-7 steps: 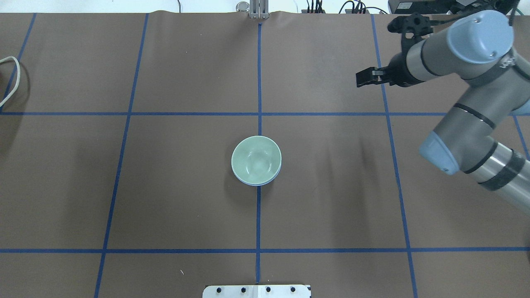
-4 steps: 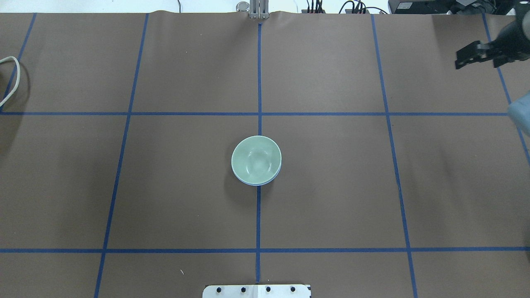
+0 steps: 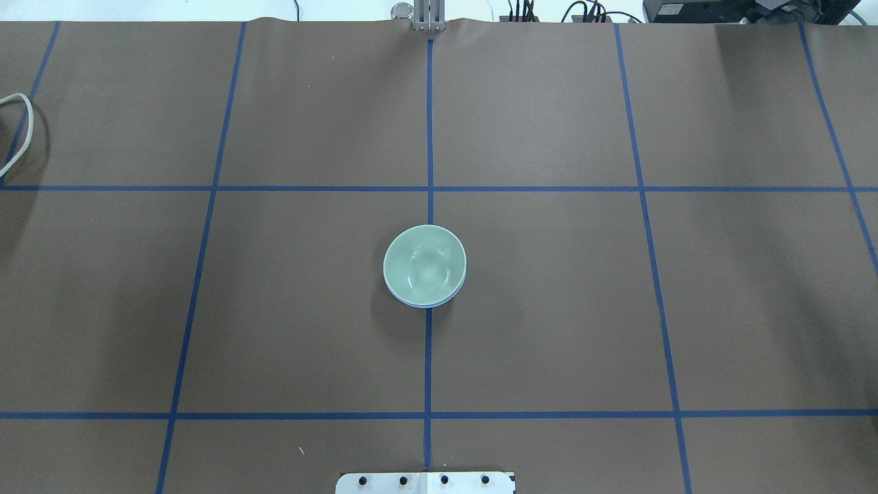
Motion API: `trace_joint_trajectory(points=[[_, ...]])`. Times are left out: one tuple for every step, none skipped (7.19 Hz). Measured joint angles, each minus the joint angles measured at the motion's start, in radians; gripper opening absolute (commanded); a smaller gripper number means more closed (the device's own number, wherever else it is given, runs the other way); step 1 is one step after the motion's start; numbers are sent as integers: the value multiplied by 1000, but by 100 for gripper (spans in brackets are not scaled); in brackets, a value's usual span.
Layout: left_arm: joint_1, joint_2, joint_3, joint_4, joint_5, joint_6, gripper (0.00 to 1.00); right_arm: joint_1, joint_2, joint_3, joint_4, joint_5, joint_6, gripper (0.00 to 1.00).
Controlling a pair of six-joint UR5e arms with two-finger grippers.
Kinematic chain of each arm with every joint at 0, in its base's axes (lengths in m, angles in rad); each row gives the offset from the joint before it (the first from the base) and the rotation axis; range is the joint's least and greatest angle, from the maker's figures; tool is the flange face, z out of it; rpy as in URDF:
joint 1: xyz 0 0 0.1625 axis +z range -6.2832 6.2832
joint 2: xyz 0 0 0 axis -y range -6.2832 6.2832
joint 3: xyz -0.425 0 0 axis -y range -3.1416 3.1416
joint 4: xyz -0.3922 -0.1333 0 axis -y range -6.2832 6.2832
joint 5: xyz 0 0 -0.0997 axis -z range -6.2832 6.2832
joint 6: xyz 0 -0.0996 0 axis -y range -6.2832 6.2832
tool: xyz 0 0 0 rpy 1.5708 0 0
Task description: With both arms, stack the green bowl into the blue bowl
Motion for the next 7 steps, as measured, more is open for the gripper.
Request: trace_joint_trajectory(points=[[0,3,13,2,-4,1,100,29,-29,-10,-1,36,-62,100],[0,5,21,2,-6,2,100,60,-42,-17,-4,52,-97,100],[-1,6,24,2,-7,2,100,85,-47,-21,-16,61,-111,100],[0,6,26,0,-8,2,100,101,-47,-22,-33,67,-116,100],[-1,9,25,-4,-8,2,100,108,-45,-26,-42,68,-117,100],[0,13,24,-6,-9,2,100,110,-44,-35,-43,67,-118,100],[0,16,23,-8,-10,2,100,111,-44,-48,-41,66,-118,100]])
